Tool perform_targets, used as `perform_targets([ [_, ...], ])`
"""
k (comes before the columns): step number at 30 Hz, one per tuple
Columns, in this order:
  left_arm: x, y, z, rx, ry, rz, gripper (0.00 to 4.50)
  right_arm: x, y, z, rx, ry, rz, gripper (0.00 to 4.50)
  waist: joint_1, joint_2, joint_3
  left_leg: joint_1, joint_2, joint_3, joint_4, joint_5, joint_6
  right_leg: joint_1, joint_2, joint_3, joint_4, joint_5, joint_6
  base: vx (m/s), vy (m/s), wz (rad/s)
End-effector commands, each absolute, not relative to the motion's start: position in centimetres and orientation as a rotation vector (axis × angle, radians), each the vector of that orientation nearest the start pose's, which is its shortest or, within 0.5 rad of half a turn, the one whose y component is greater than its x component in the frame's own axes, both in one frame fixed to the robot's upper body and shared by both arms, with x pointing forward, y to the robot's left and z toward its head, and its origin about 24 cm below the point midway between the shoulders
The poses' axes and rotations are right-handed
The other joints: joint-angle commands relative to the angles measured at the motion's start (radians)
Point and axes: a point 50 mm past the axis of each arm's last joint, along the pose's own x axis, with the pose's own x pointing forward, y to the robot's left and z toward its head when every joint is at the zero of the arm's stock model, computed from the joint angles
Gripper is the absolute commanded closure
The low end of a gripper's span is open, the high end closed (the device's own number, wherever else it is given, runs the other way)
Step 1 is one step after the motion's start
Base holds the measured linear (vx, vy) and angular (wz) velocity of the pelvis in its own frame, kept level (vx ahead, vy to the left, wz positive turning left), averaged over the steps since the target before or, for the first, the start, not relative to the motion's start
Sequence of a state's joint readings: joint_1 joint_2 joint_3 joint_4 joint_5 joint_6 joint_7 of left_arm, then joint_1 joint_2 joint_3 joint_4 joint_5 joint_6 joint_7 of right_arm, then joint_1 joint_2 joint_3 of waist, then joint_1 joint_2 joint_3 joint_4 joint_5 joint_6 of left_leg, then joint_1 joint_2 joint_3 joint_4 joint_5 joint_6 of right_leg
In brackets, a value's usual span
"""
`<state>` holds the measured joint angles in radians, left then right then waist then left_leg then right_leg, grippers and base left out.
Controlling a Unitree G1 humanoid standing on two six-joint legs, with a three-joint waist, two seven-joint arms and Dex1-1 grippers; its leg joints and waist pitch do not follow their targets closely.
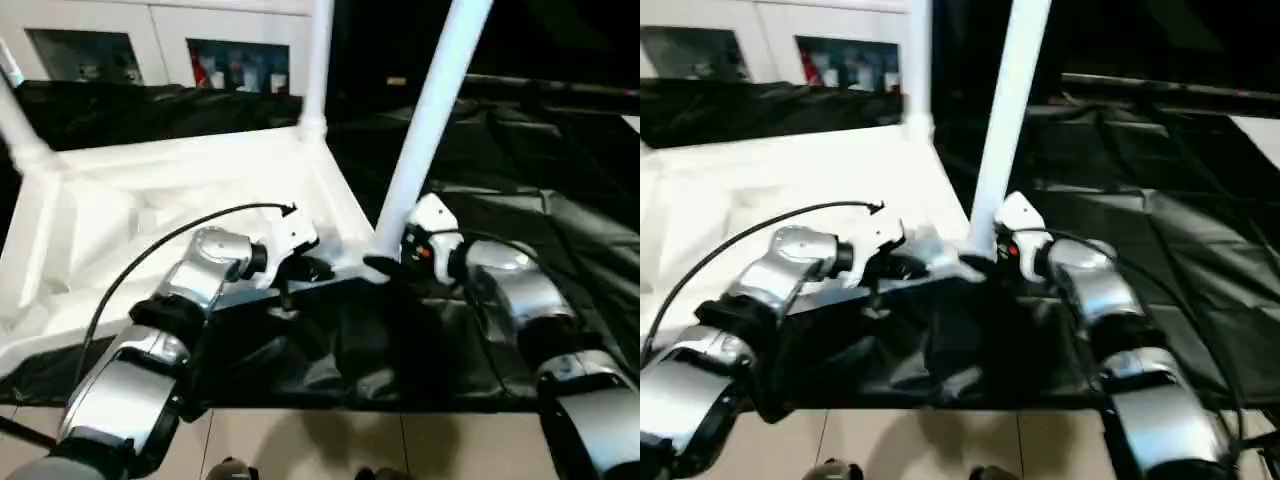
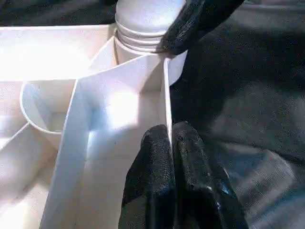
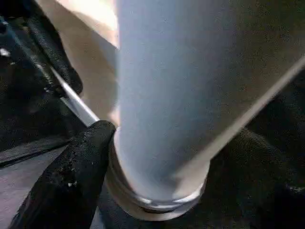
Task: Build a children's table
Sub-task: Rotate leg to tighten
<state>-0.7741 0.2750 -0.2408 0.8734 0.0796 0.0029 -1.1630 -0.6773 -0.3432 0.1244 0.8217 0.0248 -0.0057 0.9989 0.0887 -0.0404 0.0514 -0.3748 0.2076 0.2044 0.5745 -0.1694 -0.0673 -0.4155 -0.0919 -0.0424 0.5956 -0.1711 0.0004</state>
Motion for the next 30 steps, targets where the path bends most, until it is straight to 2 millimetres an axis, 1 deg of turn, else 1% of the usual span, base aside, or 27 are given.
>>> perform_targets([
  [1, 33.8, 11.2, 5.4, 0.387, 0.446, -1.342, 4.5, 34.3, -16.1, 6.2, -0.276, 0.323, 1.04, 0.81, 0.005, -0.001, -0.068, 0.019, 0.028, -0.004, -0.055, -0.182, 0.082, 0.055, -0.043, 0.025, -0.042, -0.04, -0.299, 0.0, 0.0, 0.0],
  [2, 33.7, 11.2, 5.4, 0.385, 0.446, -1.345, 4.5, 34.2, -16.1, 6.2, -0.269, 0.324, 1.047, 0.81, 0.006, 0.0, -0.067, 0.019, 0.028, -0.004, -0.056, -0.19, 0.078, 0.054, -0.044, 0.025, -0.044, -0.055, -0.296, 0.0, 0.0, 0.0],
  [3, 33.6, 11.2, 5.4, 0.383, 0.445, -1.348, 4.5, 34.1, -16.2, 6.1, -0.261, 0.326, 1.053, 0.94, 0.007, -0.001, -0.066, 0.019, 0.028, -0.004, -0.056, -0.202, 0.07, 0.054, -0.046, 0.026, -0.047, -0.081, -0.288, 0.0, 0.0, 0.0],
  [5, 33.6, 11.1, 5.4, 0.381, 0.445, -1.351, 4.5, 34.1, -16.2, 6.1, -0.257, 0.328, 1.057, 1.12, 0.007, -0.002, -0.066, 0.018, 0.029, -0.005, -0.058, -0.204, 0.062, 0.054, -0.045, 0.026, -0.047, -0.097, -0.279, 0.0, 0.0, 0.0],
  [7, 33.5, 11.2, 5.3, 0.379, 0.446, -1.354, 4.5, 33.9, -16.1, 6.0, -0.242, 0.33, 1.066, 1.24, 0.007, -0.002, -0.068, 0.018, 0.028, -0.006, -0.057, -0.19, 0.062, 0.055, -0.044, 0.026, -0.045, -0.084, -0.275, 0.0, 0.0, 0.0],
  [8, 33.4, 11.2, 5.3, 0.376, 0.447, -1.354, 4.5, 33.9, -16.0, 5.9, -0.234, 0.332, 1.071, 1.24, 0.007, 0.001, -0.068, 0.018, 0.028, -0.006, -0.056, -0.186, 0.062, 0.055, -0.044, 0.026, -0.044, -0.077, -0.276, 0.0, 0.0, 0.0],
  [9, 33.4, 11.3, 5.3, 0.375, 0.447, -1.354, 4.5, 33.8, -15.9, 5.8, -0.233, 0.333, 1.073, 1.49, 0.005, 0.003, -0.07, 0.018, 0.027, -0.006, -0.055, -0.176, 0.064, 0.055, -0.042, 0.026, -0.042, -0.057, -0.279, 0.0, 0.0, 0.0],
  [10, 33.4, 11.3, 5.2, 0.375, 0.449, -1.354, 4.5, 33.8, -15.9, 5.8, -0.23, 0.335, 1.071, 1.55, 0.004, 0.007, -0.07, 0.019, 0.026, -0.005, -0.055, -0.176, 0.064, 0.054, -0.04, 0.026, -0.043, -0.044, -0.284, 0.0, 0.0, 0.0],
  [12, 33.4, 11.4, 5.0, 0.374, 0.457, -1.348, 4.5, 33.9, -15.8, 5.6, -0.211, 0.334, 1.038, 1.63, 0.003, 0.008, -0.07, 0.019, 0.026, -0.005, -0.055, -0.178, 0.063, 0.054, -0.04, 0.025, -0.042, -0.038, -0.287, 0.0, 0.0, 0.0],
  [13, 33.4, 11.4, 5.0, 0.374, 0.459, -1.343, 4.5, 33.9, -15.8, 5.6, -0.203, 0.334, 1.028, 1.73, 0.003, 0.006, -0.07, 0.019, 0.025, -0.005, -0.055, -0.184, 0.061, 0.054, -0.041, 0.025, -0.043, -0.048, -0.287, 0.0, 0.0, 0.0],
  [14, 33.7, 11.3, 4.8, 0.378, 0.46, -1.298, 4.5, 34.2, -15.9, 5.2, -0.183, 0.343, 0.95, 1.79, 0.001, 0.002, -0.068, 0.019, 0.025, -0.005, -0.056, -0.198, 0.056, 0.054, -0.04, 0.026, -0.046, -0.072, -0.282, 0.0, 0.0, 0.0],
  [15, 34.0, 11.2, 4.8, 0.374, 0.458, -1.243, 4.5, 34.5, -15.9, 4.6, -0.161, 0.36, 0.858, 1.81, -0.001, 0.001, -0.066, 0.018, 0.026, -0.005, -0.057, -0.205, 0.05, 0.052, -0.041, 0.027, -0.047, -0.089, -0.278, 0.0, 0.0, 0.0],
  [16, 34.4, 11.0, 4.7, 0.373, 0.457, -1.185, 4.5, 34.8, -16.0, 4.0, -0.139, 0.378, 0.758, 1.81, -0.005, 0.001, -0.063, 0.021, 0.024, -0.008, -0.062, -0.241, 0.032, 0.049, -0.045, 0.028, -0.055, -0.161, -0.261, 0.0, 0.0, 0.0],
  [17, 34.6, 10.8, 4.6, 0.376, 0.457, -1.145, 4.5, 35.0, -15.9, 3.6, -0.12, 0.389, 0.679, 1.82, -0.007, -0.003, -0.062, 0.022, 0.023, -0.009, -0.063, -0.259, 0.022, 0.048, -0.045, 0.028, -0.059, -0.202, -0.25, 0.0, 0.0, 0.0],
  [18, 34.8, 10.7, 4.6, 0.379, 0.457, -1.123, 4.5, 35.1, -15.9, 3.3, -0.109, 0.395, 0.634, 1.82, -0.009, 0.001, -0.059, 0.026, 0.022, -0.01, -0.066, -0.28, 0.01, 0.042, -0.047, 0.03, -0.065, -0.249, -0.24, 0.0, 0.0, 0.0],
  [19, 35.1, 10.2, 4.5, 0.384, 0.458, -1.061, 4.5, 35.2, -15.8, 2.4, -0.07, 0.424, 0.498, 1.83, -0.013, -0.005, -0.06, 0.031, 0.022, -0.014, -0.068, -0.314, -0.015, 0.041, -0.048, 0.03, -0.074, -0.337, -0.207, 0.0, 0.0, 0.0],
  [20, 35.4, 9.7, 4.5, 0.384, 0.456, -1.011, 4.5, 35.2, -15.6, 1.8, -0.049, 0.446, 0.405, 1.84, -0.016, 0.001, -0.059, 0.032, 0.022, -0.015, -0.071, -0.319, -0.026, 0.035, -0.048, 0.032, -0.078, -0.355, -0.195, 0.0, 0.0, 0.0],
  [21, 35.7, 9.2, 4.4, 0.376, 0.457, -0.966, 4.5, 35.2, -15.1, 1.2, -0.023, 0.464, 0.342, 1.85, -0.018, -0.003, -0.058, 0.031, 0.021, -0.016, -0.071, -0.323, -0.03, 0.035, -0.047, 0.031, -0.078, -0.362, -0.189, 0.0, 0.0, 0.0],
  [22, 35.8, 8.6, 4.4, 0.369, 0.456, -0.932, 4.5, 35.1, -14.4, 0.8, 0.005, 0.477, 0.296, 1.85, -0.021, -0.003, -0.059, 0.03, 0.02, -0.017, -0.073, -0.332, -0.035, 0.035, -0.045, 0.03, -0.08, -0.371, -0.18, 0.0, 0.0, 0.0],
  [23, 35.9, 8.2, 4.4, 0.365, 0.455, -0.916, 4.5, 35.1, -14.0, 0.6, 0.021, 0.481, 0.278, 1.85, -0.02, -0.003, -0.059, 0.031, 0.02, -0.018, -0.073, -0.336, -0.035, 0.033, -0.046, 0.029, -0.081, -0.372, -0.175, 0.0, 0.0, 0.0],
  [24, 36.0, 7.6, 4.5, 0.361, 0.449, -0.888, 4.5, 35.1, -13.1, 0.4, 0.043, 0.486, 0.25, 1.85, -0.021, -0.002, -0.059, 0.034, 0.02, -0.017, -0.073, -0.343, -0.032, 0.031, -0.045, 0.029, -0.083, -0.373, -0.174, 0.0, 0.0, 0.0],
  [25, 36.2, 6.7, 4.6, 0.357, 0.438, -0.86, 4.5, 35.1, -11.9, 0.3, 0.062, 0.491, 0.226, 1.85, -0.024, -0.005, -0.056, 0.035, 0.019, -0.018, -0.074, -0.376, -0.029, 0.027, -0.044, 0.028, -0.088, -0.399, -0.165, 0.0, 0.0, 0.0],
  [26, 36.2, 6.2, 4.7, 0.356, 0.432, -0.848, 4.5, 35.1, -11.2, 0.4, 0.069, 0.493, 0.22, 1.85, -0.024, -0.003, -0.058, 0.035, 0.019, -0.021, -0.074, -0.39, -0.031, 0.027, -0.046, 0.028, -0.09, -0.413, -0.158, 0.0, 0.0, 0.0],
  [27, 36.2, 5.8, 4.8, 0.355, 0.427, -0.852, 4.5, 35.2, -10.6, 0.5, 0.071, 0.493, 0.228, 1.85, -0.023, -0.005, -0.058, 0.036, 0.019, -0.021, -0.075, -0.393, -0.03, 0.026, -0.045, 0.027, -0.092, -0.411, -0.153, 0.0, 0.0, 0.0],
  [29, 36.1, 4.8, 5.0, 0.348, 0.412, -0.876, 4.5, 35.3, -9.0, 0.8, 0.047, 0.477, 0.271, 1.85, -0.023, -0.005, -0.059, 0.03, 0.018, -0.023, -0.078, -0.385, -0.027, 0.031, -0.045, 0.026, -0.089, -0.387, -0.146, 0.0, 0.0, 0.0],
  [30, 36.1, 4.8, 5.0, 0.348, 0.412, -0.876, 4.5, 35.3, -9.0, 0.8, 0.047, 0.477, 0.271, 1.85, -0.023, -0.005, -0.059, 0.03, 0.018, -0.023, -0.078, -0.385, -0.027, 0.031, -0.045, 0.026, -0.089, -0.387, -0.146, 0.0, 0.0, 0.0],
])
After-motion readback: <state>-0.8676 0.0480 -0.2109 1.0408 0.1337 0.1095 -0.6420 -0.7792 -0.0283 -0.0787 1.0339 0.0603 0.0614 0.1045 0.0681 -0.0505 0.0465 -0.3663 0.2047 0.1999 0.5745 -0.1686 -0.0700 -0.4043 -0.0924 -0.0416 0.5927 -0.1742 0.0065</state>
